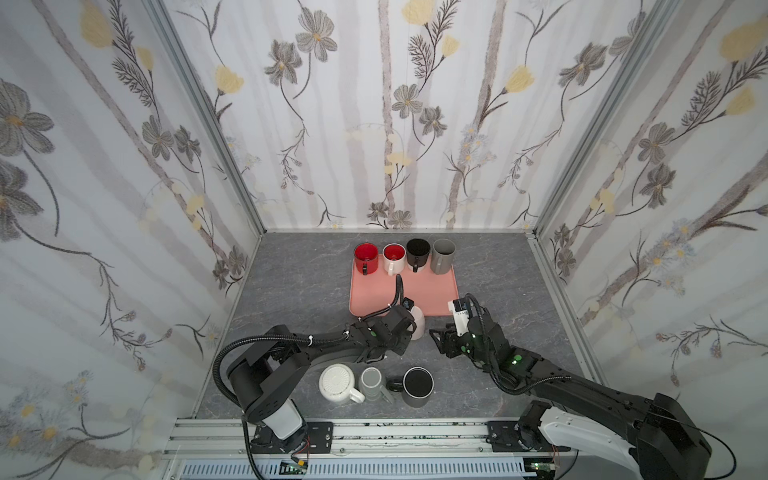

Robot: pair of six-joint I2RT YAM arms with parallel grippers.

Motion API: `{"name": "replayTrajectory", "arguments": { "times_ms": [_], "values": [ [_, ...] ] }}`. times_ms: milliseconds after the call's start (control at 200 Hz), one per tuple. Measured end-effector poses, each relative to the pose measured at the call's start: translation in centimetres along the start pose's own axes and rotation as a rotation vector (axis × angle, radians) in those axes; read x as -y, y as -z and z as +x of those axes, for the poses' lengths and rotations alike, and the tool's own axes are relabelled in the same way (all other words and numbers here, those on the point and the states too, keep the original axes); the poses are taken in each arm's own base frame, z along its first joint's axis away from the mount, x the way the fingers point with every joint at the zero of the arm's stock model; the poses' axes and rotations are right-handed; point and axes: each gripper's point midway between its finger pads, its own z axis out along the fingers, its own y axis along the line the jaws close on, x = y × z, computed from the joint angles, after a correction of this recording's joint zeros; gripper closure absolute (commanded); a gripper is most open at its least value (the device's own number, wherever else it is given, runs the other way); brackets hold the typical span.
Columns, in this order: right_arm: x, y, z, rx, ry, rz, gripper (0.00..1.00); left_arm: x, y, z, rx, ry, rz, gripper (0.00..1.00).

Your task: Turn the mug right side up

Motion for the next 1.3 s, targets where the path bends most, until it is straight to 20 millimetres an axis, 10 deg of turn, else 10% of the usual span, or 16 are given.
{"name": "replayTrajectory", "arguments": {
  "times_ms": [600,1299],
  "values": [
    [-0.7,0.5,-1.0,0.042,-0.003,-0.036,0.36,0.6,1.3,0.1,0.045,-0.025,-0.005,1.00],
    [-7.0,5.0,-7.7,0.328,0.001,-0.363,0.31,-3.2,13.6,-7.5,0.572,0.278,0.088,1.00]
  ]
}}
